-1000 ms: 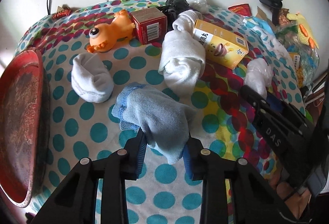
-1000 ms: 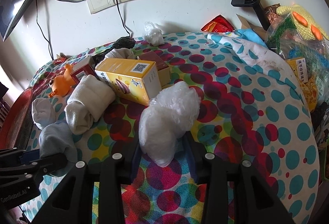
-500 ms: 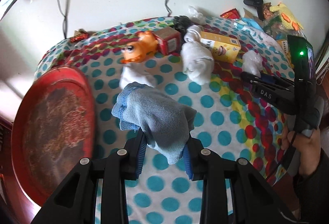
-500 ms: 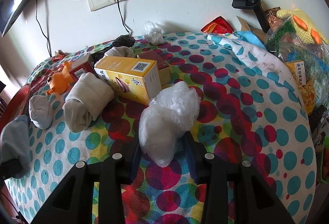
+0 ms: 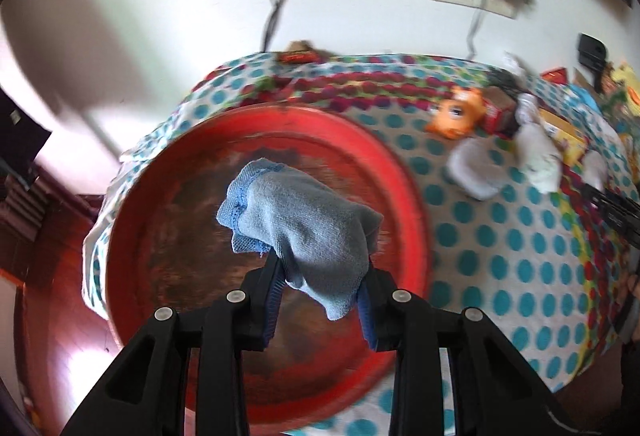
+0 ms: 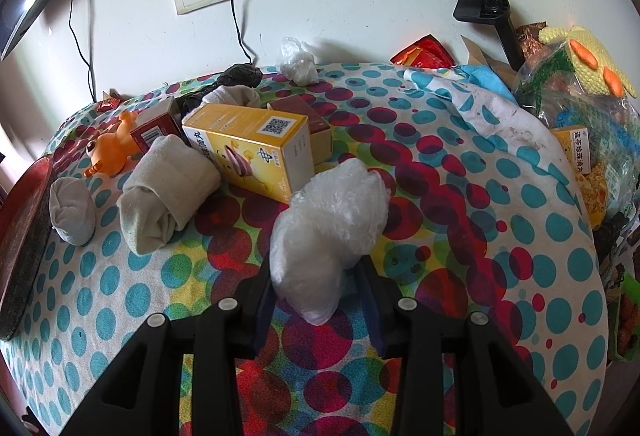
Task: Organize objects
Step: 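Carry the light blue sock over the red tray and release it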
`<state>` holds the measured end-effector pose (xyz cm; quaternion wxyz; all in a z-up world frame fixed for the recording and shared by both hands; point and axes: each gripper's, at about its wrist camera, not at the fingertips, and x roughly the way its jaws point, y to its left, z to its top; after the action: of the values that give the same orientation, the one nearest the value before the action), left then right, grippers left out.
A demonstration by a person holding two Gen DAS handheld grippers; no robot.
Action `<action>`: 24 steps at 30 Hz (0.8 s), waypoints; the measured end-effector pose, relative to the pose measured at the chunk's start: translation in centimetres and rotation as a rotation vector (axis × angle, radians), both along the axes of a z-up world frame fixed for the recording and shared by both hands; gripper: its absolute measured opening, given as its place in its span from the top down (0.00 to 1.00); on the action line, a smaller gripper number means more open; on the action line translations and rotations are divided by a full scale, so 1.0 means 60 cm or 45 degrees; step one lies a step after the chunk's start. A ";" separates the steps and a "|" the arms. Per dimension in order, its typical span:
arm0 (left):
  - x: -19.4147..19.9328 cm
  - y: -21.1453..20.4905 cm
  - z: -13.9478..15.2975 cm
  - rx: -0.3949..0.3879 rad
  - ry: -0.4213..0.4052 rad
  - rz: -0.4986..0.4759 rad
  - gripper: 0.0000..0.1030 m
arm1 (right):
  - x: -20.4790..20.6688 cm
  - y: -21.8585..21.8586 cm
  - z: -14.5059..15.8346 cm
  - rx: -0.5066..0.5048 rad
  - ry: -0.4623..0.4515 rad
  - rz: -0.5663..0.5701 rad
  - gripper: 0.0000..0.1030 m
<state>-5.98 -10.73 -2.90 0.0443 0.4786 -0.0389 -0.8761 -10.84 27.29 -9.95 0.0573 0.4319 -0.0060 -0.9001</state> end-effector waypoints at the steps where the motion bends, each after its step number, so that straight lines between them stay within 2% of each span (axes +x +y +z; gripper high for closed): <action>1: -0.003 -0.016 -0.003 0.004 0.001 0.016 0.69 | 0.000 0.000 0.000 0.003 0.000 0.000 0.62; 7: -0.025 -0.107 -0.033 -0.053 -0.025 0.110 0.69 | -0.002 0.002 0.000 -0.004 0.000 -0.001 0.62; 12: -0.037 -0.172 -0.057 -0.061 -0.056 0.189 0.68 | -0.001 -0.001 0.000 0.020 0.000 -0.001 0.62; 24: -0.043 -0.269 -0.097 -0.065 -0.094 0.259 0.66 | -0.001 -0.016 -0.001 0.084 -0.001 -0.001 0.62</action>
<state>-8.54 -26.84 -8.74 0.1435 0.5106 -0.0140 -0.8476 -10.87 26.33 -10.02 0.0428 0.4338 0.0236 -0.8997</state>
